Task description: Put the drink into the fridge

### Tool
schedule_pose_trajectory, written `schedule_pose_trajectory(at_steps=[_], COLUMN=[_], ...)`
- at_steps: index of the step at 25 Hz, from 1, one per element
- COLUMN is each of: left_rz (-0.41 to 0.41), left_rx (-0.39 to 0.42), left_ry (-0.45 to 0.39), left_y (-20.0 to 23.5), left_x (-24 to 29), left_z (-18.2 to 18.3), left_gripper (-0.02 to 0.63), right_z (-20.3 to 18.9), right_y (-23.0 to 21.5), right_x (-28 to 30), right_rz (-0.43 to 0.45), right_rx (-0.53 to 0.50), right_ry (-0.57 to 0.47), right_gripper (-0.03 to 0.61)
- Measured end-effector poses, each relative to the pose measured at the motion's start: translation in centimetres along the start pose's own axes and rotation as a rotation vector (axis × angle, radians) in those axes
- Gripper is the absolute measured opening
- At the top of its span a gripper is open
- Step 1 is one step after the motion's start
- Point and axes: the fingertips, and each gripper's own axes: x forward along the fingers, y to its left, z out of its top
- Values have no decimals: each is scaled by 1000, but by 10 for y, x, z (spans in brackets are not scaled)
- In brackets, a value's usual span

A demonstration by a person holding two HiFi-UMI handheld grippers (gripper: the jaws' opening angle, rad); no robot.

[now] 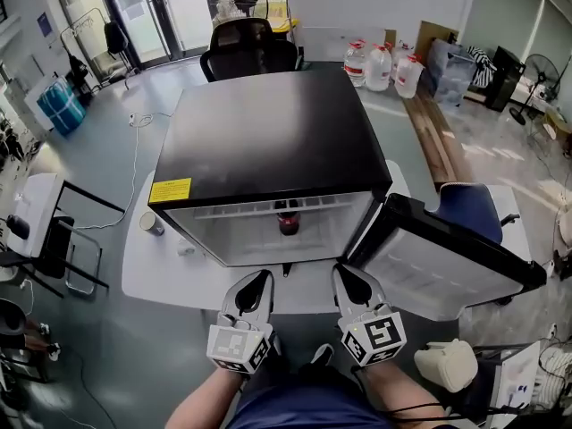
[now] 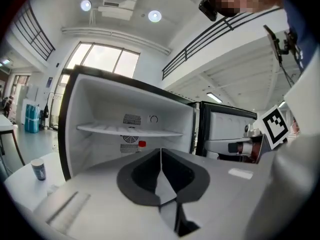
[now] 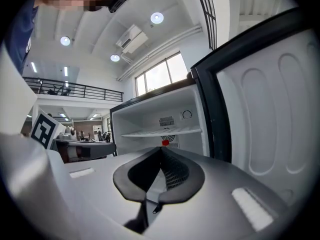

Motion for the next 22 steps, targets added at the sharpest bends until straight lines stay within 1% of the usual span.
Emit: schedule_pose_trajectory(at_steps=[2,6,10,15,18,22], left_rz=[9,3,-16,-47,-51,-68], left_rx=[9,-5,0,-5,8,14], left_ry=[-12,-35,-78,-100,-102,-102], left_y=[4,9,13,11,13,16], left_x=[-3,-7,-5,-2,-2,0], left_z=[6,18,36,43,46,48], left_gripper=[12,12,12,14,14,14], right_z=[4,20,44,58,62,63], right_y=[3,13,25,30,31,30], right_x=[1,0,2,1,-1,-2], right_rz=[-3,7,26,-8,-27,-46], right_rx=[-10,-31,-93,-157,-166,-150], right_ry=[-6,-38,-77,-119,-124,-141], right_gripper=[6,6,6,6,6,6])
